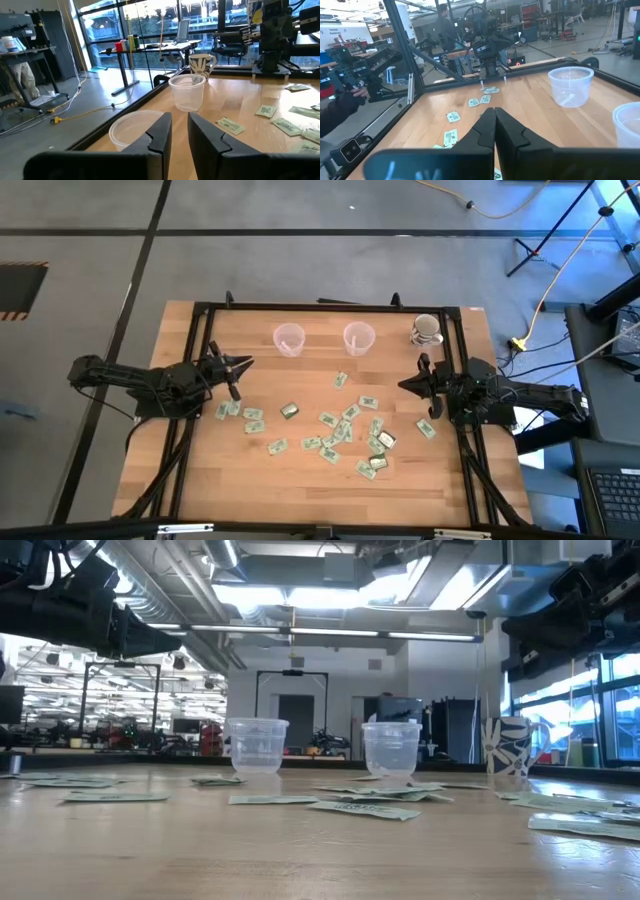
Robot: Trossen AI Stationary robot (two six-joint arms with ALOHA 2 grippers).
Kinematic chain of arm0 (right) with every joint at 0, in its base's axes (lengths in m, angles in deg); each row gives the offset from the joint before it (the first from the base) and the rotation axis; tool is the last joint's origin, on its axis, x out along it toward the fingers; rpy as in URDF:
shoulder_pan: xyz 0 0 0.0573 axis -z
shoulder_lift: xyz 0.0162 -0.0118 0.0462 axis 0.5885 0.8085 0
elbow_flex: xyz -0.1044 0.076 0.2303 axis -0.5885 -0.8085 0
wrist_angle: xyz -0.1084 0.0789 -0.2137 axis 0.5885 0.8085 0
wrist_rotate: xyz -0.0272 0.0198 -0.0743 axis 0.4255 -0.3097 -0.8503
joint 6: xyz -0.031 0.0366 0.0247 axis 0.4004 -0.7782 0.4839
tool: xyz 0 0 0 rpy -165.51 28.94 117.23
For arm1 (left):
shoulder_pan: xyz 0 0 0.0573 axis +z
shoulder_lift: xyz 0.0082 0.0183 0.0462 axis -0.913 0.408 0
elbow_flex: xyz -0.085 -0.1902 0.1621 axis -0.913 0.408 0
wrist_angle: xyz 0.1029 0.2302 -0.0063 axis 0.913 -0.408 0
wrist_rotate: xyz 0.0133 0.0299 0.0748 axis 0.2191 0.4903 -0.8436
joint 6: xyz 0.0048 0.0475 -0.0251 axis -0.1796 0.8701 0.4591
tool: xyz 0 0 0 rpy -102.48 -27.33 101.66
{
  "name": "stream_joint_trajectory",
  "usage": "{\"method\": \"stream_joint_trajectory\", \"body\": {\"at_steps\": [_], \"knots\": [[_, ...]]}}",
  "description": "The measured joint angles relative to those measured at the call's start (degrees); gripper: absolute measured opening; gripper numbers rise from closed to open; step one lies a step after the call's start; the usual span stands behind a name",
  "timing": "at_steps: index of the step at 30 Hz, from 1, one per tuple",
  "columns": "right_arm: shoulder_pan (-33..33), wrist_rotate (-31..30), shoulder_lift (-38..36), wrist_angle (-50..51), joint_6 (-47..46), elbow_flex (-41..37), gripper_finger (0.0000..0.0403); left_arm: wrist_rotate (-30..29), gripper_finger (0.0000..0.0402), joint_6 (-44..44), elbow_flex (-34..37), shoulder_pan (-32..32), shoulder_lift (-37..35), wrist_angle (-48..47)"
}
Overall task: Pick and place Stevia / Truvia into bins
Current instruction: Put the stevia packet into the right transparent container
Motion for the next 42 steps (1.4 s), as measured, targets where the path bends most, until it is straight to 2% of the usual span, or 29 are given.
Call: {"method": "stream_joint_trajectory", "body": {"at_steps": [5, 11, 19, 22, 31, 34, 42], "knots": [[0.0, 0.0, 0.0, -1.2, -0.2, 0.0, 0.0006, 0.0, 0.0056, 0.0, 0.0, 0.0, 0.0, 0.0], [0.0, 0.0, 0.0, -1.3, -5.9, 0.0, 0.0006, 0.0, 0.0057, 0.0, 0.0, 0.0, 0.0, 0.0], [0.0, 0.0, 0.0, -1.3, -5.8, 0.0, 0.0008, 0.0, 0.0056, 0.0, 0.0, 0.0, 0.0, 0.0], [0.0, 0.0, 0.0, -1.2, -4.7, 0.0, 0.0026, 0.0, 0.0056, 0.0, 0.0, 0.0, 0.0, 0.0], [0.0, -1.2, 0.0, -1.3, -1.2, 0.0, 0.0121, 0.0, 0.0057, 0.0, 0.0, 0.0, 0.0, 0.0], [0.0, -1.7, 0.0, -1.4, -1.0, 0.0, 0.0131, 0.0, 0.0057, 0.0, 0.0, 0.0, 0.0, 0.0], [0.0, -3.7, 0.0, -10.6, 9.5, 0.0, 0.0133, 0.0, 0.0056, 0.0, 0.0, 0.0, 0.0, -0.2]]}}
